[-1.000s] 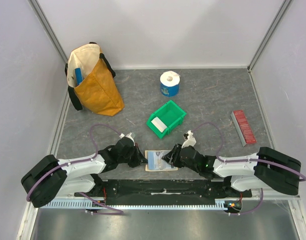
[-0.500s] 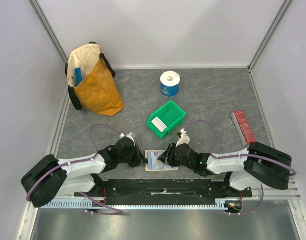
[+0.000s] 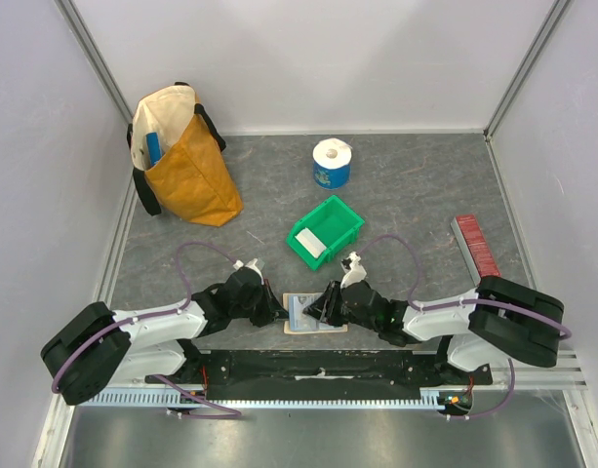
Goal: Put the credit cards into the card holder
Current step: Insert the credit card into the card holder.
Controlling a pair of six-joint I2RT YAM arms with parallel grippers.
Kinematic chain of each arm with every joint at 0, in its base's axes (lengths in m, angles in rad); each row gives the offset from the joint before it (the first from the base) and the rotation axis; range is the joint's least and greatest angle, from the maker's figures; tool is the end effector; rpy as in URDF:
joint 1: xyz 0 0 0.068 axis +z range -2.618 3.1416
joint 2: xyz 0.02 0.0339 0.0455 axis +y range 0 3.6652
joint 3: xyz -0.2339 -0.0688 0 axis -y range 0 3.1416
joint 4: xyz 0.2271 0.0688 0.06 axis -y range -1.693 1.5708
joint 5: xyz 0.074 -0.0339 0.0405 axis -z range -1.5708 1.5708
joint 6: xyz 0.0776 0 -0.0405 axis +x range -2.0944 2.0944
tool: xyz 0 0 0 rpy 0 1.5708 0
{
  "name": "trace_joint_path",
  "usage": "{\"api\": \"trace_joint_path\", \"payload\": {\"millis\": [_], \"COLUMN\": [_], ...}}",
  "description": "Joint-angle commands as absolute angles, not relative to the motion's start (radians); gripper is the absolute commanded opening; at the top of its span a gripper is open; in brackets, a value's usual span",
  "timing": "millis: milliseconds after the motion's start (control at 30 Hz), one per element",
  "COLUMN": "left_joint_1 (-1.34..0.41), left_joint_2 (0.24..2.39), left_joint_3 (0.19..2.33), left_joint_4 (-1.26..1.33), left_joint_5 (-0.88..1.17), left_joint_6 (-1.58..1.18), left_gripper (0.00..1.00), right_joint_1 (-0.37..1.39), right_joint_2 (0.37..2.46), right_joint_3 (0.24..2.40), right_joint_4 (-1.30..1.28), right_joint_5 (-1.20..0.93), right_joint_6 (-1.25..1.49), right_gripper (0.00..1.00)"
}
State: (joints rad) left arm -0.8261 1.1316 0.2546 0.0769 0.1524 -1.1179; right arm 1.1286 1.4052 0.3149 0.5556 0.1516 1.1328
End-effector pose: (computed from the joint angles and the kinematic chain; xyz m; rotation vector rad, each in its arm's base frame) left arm 0.1383 -0.1675 0.0809 -0.3041 2.6339 -1.0020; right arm 0.1258 0.2384 0.0937 0.1060 2.3345 1.1284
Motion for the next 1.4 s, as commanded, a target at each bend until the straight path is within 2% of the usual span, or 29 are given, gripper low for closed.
{"api": "trace_joint_path", "payload": {"millis": [0, 133, 400, 733, 867, 1067, 1100, 1267, 1367], "left_joint_1": [-0.827, -0.827, -0.827, -0.825, -0.827, -0.827, -0.825, -0.827, -0.828], "left_joint_2": [1.126, 1.123, 1.115, 1.124, 1.120, 1.123, 1.124, 1.127, 1.124], "left_joint_3": [0.245, 0.245, 0.239, 0.244, 0.241, 0.241, 0.242, 0.244, 0.242], "left_joint_4": [0.078, 0.078, 0.078, 0.081, 0.081, 0.083, 0.083, 0.083, 0.083], "left_joint_5": [0.141, 0.141, 0.138, 0.141, 0.141, 0.143, 0.144, 0.146, 0.149], "left_joint_6": [-1.137, -1.137, -1.138, -1.137, -1.140, -1.137, -1.137, -1.135, -1.137], "left_gripper": [0.02, 0.02, 0.02, 0.02, 0.02, 0.02, 0.02, 0.02, 0.02], "right_joint_1": [1.129, 1.131, 1.129, 1.129, 1.129, 1.129, 1.129, 1.129, 1.131], "right_joint_2": [1.440, 1.422, 1.316, 1.440, 1.468, 1.465, 1.465, 1.463, 1.430], "right_joint_3": [0.318, 0.318, 0.333, 0.370, 0.377, 0.385, 0.385, 0.377, 0.370], "right_joint_4": [0.650, 0.620, 0.374, 0.468, 0.514, 0.511, 0.511, 0.529, 0.503], "right_joint_5": [0.107, 0.132, 0.268, 0.166, 0.137, 0.137, 0.132, 0.123, 0.143], "right_joint_6": [1.126, 1.124, 1.104, 1.095, 1.094, 1.077, 1.077, 1.080, 1.077], "right_gripper": [0.33, 0.33, 0.44, 0.45, 0.42, 0.12, 0.09, 0.12, 0.22]}}
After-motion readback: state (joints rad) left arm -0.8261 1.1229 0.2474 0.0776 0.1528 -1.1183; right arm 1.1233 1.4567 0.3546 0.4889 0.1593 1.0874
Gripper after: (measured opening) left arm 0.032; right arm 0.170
